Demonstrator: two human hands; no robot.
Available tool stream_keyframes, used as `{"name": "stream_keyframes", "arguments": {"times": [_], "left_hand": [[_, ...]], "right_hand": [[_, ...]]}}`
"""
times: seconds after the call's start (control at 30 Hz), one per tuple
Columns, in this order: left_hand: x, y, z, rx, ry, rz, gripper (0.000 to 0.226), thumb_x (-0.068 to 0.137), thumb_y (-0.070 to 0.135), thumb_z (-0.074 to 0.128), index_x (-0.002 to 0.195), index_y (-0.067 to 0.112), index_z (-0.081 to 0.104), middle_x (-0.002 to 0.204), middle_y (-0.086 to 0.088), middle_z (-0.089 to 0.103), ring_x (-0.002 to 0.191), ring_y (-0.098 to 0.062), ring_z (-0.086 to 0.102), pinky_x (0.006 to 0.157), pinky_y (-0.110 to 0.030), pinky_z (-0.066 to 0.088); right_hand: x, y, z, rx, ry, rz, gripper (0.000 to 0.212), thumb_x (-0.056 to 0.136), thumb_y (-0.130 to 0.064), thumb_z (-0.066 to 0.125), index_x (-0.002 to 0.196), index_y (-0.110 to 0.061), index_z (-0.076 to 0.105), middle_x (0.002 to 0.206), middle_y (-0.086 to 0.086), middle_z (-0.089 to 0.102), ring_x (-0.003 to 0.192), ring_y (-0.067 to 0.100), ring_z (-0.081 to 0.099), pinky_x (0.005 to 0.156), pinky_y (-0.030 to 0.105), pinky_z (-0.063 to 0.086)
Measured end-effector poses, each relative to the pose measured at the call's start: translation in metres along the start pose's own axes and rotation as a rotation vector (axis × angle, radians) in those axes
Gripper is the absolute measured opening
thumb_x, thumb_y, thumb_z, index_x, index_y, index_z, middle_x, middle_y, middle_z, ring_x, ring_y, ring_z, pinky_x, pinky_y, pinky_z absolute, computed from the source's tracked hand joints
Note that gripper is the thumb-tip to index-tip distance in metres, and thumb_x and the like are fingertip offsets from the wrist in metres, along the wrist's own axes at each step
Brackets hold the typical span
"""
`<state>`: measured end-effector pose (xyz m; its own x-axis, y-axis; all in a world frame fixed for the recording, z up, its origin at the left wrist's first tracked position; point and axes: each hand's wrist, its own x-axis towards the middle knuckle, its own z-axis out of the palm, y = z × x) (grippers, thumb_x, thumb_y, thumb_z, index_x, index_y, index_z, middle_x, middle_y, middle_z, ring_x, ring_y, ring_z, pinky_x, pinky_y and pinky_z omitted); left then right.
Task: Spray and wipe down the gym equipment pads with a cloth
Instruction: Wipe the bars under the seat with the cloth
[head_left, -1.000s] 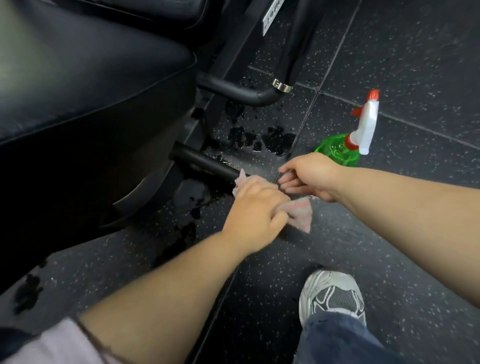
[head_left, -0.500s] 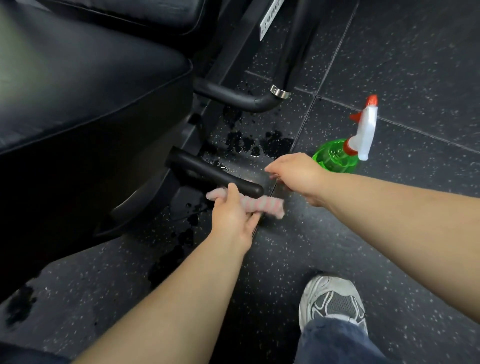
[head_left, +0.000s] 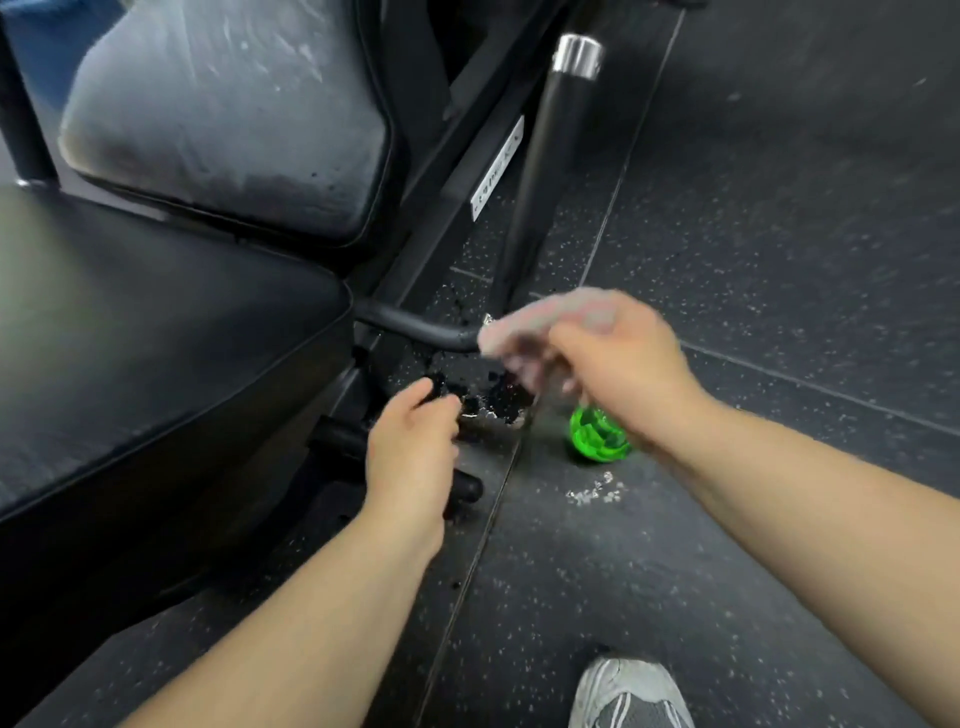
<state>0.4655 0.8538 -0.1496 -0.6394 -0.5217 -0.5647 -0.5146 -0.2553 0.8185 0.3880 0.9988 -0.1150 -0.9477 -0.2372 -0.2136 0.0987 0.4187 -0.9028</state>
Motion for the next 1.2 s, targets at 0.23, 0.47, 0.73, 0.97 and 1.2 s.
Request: {"name": "stream_keyframes", "arguments": {"times": [0.23, 0.47, 0.73, 0.97, 1.2], "left_hand": [[0.057, 0.06, 0.044, -0.273, 0.029, -0.24, 0.025, 0.1, 0.037, 0.053, 0.117, 0.018, 0.056, 0.106, 0.006, 0.056, 0.107, -0.019, 0.054, 0.099, -0.039, 0.048], [0.1, 0.05, 0.042, -0.103, 0.03, -0.236, 0.003, 0.098, 0.015, 0.048, 0.098, 0.015, 0.051, 0.102, -0.002, 0.066, 0.096, -0.024, 0.066, 0.05, -0.033, 0.05], [0.099, 0.046, 0.042, -0.087, 0.066, -0.229, 0.025, 0.095, 0.014, 0.049, 0.119, 0.006, 0.051, 0.105, -0.009, 0.065, 0.079, -0.025, 0.064, 0.041, -0.026, 0.051], [0.103, 0.038, 0.047, -0.034, 0.106, -0.158, 0.031, 0.096, 0.017, 0.048, 0.122, 0.003, 0.051, 0.102, -0.009, 0.066, 0.072, -0.022, 0.062, 0.04, -0.022, 0.048], [0.106, 0.038, 0.044, -0.067, 0.085, -0.18, 0.033, 0.095, 0.017, 0.049, 0.125, 0.004, 0.049, 0.113, -0.014, 0.064, 0.076, -0.023, 0.062, 0.043, -0.025, 0.051]], "right_hand": [[0.06, -0.048, -0.004, 0.274, 0.284, -0.074, 0.024, 0.087, -0.024, 0.041, 0.093, -0.023, 0.064, 0.082, 0.01, 0.065, 0.058, 0.018, 0.054, 0.059, 0.026, 0.052], [0.058, -0.033, -0.006, 0.042, 0.297, 0.026, 0.037, 0.094, -0.038, 0.039, 0.084, -0.013, 0.065, 0.066, -0.005, 0.059, 0.065, 0.018, 0.06, 0.065, 0.018, 0.054], [0.062, -0.045, 0.007, 0.105, 0.566, -0.239, 0.013, 0.079, -0.011, 0.055, 0.072, -0.021, 0.052, 0.093, -0.001, 0.059, 0.079, 0.013, 0.055, 0.07, 0.014, 0.044], [0.048, -0.025, 0.001, -0.075, 0.517, -0.499, 0.021, 0.078, -0.002, 0.064, 0.085, -0.02, 0.057, 0.099, -0.004, 0.054, 0.092, -0.007, 0.049, 0.082, 0.006, 0.037], [0.067, -0.011, 0.006, -0.433, 0.479, -0.781, 0.015, 0.07, 0.005, 0.063, 0.082, -0.003, 0.067, 0.097, 0.01, 0.057, 0.081, 0.031, 0.053, 0.074, 0.034, 0.045]]}}
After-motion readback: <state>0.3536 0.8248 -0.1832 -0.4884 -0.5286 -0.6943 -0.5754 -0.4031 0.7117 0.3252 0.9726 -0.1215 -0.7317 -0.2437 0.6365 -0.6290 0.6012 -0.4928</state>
